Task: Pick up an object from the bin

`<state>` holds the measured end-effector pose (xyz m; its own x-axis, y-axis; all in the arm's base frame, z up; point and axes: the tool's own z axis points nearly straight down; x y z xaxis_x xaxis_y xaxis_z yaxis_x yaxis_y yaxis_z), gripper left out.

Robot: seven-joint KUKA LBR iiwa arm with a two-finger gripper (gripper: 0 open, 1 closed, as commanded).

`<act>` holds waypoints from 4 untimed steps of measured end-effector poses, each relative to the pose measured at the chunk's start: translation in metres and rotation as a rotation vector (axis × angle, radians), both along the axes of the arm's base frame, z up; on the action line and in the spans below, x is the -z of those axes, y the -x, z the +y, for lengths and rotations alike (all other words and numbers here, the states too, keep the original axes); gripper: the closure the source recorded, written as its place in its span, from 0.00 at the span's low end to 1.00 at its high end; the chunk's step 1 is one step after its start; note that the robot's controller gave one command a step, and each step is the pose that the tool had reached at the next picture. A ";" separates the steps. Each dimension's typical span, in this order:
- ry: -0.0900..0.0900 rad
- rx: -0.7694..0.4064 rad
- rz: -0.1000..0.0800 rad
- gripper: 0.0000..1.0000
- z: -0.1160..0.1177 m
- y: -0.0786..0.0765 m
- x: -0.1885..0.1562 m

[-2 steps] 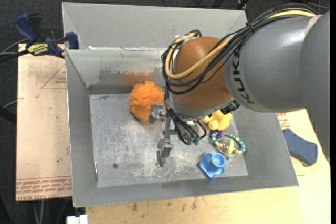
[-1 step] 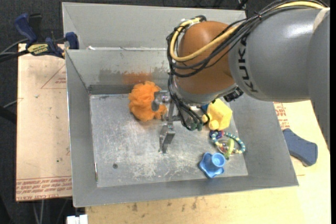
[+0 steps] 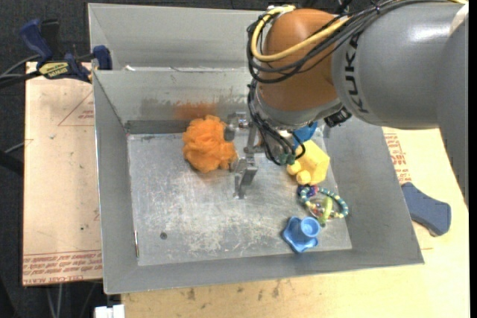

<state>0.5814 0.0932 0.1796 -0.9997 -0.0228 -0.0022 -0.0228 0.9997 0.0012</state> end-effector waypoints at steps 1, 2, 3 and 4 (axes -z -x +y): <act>0.000 -0.098 -0.004 0.00 -0.037 -0.030 0.019; 0.002 -0.027 -0.007 0.00 -0.027 -0.033 0.072; 0.000 -0.056 0.006 0.00 -0.008 -0.035 0.104; 0.001 -0.331 -0.003 0.00 0.008 -0.043 0.100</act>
Offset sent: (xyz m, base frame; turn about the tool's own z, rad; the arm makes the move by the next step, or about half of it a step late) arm 0.0284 -0.0041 -0.1083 0.0211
